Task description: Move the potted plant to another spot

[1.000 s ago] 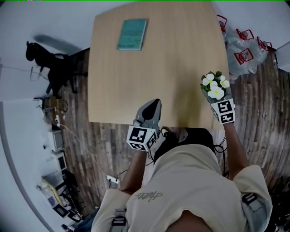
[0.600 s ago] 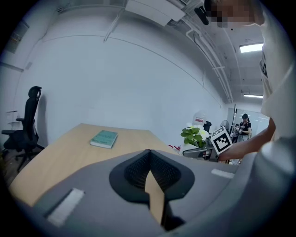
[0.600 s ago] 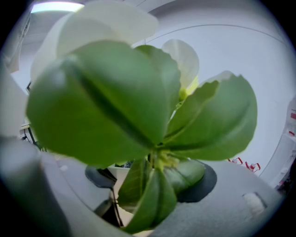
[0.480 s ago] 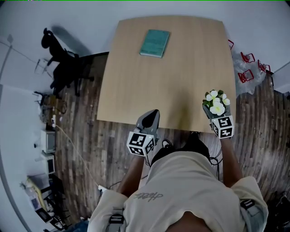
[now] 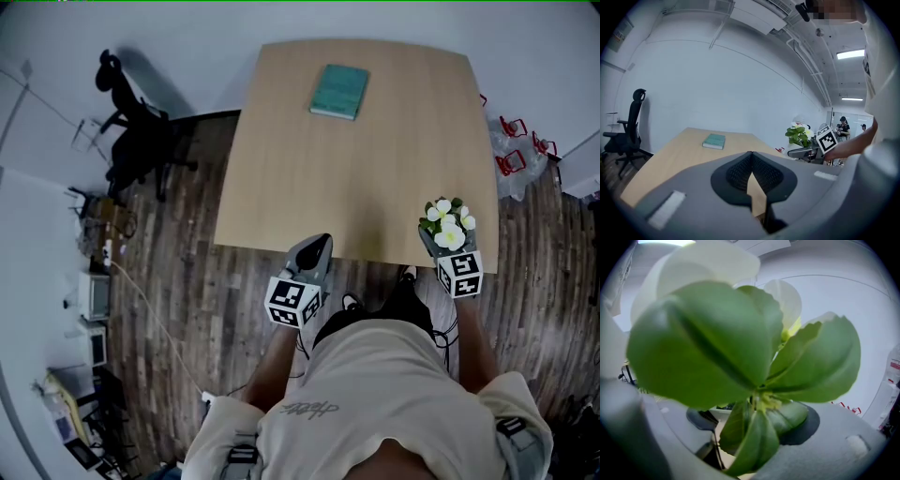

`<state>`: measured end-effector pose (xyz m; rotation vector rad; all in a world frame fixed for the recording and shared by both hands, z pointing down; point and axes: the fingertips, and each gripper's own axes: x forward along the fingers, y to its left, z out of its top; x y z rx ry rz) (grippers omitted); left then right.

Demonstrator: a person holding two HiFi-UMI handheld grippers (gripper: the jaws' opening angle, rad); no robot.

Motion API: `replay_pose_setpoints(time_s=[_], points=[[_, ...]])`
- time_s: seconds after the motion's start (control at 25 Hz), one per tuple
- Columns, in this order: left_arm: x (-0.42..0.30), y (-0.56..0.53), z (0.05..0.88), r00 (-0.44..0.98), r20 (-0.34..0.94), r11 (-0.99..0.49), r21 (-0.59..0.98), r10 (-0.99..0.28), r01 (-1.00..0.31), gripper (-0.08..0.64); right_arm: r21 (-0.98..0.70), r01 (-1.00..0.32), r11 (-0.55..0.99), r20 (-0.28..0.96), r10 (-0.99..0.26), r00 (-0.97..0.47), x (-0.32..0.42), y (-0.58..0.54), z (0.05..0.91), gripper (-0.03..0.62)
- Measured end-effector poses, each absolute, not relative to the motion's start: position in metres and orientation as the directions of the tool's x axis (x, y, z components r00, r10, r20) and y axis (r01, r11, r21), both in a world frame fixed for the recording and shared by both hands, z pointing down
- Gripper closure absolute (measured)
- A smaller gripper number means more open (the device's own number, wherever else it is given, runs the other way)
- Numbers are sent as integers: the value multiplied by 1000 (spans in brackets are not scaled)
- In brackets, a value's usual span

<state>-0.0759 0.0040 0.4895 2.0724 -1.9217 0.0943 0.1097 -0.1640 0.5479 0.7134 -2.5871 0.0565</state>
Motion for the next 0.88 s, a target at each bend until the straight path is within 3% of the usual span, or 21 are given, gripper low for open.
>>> replay_pose_setpoints(time_s=[0.4,0.88], points=[[-101,23,496,12,277,53,226,-961,-973,545,75,-456,887,453,-438,-777,93,-156,546,255],[-125,-14,466,-61,292,113,163,-954,-980,545,32,-395,918,433,-368,-823,53,-188,560,255]])
